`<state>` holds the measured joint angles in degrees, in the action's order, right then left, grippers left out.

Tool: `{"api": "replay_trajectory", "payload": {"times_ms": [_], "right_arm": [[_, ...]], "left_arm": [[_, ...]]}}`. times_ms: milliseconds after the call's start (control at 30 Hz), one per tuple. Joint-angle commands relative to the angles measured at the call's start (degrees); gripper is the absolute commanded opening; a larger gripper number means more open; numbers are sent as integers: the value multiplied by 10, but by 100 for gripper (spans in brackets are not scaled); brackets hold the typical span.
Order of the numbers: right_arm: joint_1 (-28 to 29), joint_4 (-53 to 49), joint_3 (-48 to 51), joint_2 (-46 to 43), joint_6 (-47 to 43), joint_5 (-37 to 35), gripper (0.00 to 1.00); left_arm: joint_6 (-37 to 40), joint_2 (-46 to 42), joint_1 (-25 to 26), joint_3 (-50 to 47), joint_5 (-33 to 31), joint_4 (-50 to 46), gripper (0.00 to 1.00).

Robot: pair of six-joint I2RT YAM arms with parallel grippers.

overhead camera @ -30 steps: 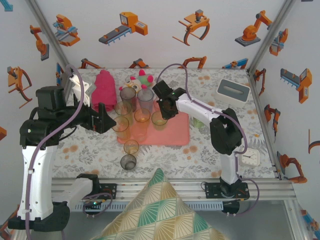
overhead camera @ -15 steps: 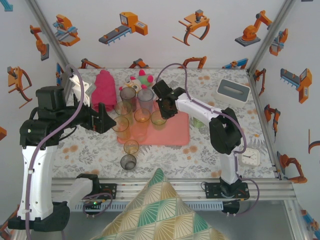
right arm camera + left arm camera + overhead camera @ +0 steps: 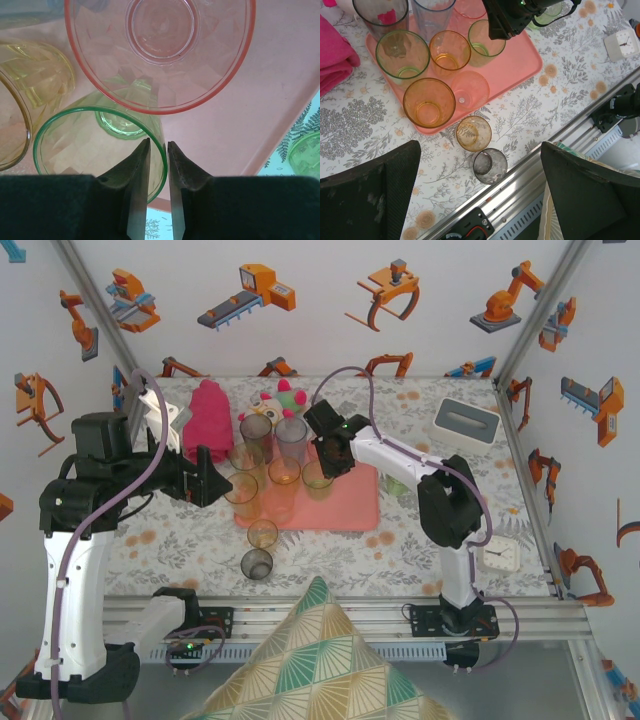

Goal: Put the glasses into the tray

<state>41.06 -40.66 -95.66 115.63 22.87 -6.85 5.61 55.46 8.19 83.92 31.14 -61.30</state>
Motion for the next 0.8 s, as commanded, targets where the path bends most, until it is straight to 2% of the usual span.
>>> {"api": "replay_trajectory", "payload": {"times_ms": [0, 400, 767], "right_arm": [[-1, -5, -16, 5, 0, 4, 27], [-1, -9, -13, -17, -2, 4, 34], [-1, -22, -10, -43, -4, 13, 36]], "left_arm": [[3, -7, -1, 15, 10, -5, 97], [3, -7, -1, 17, 9, -6, 97], [4, -5, -2, 17, 9, -7, 97]]}}
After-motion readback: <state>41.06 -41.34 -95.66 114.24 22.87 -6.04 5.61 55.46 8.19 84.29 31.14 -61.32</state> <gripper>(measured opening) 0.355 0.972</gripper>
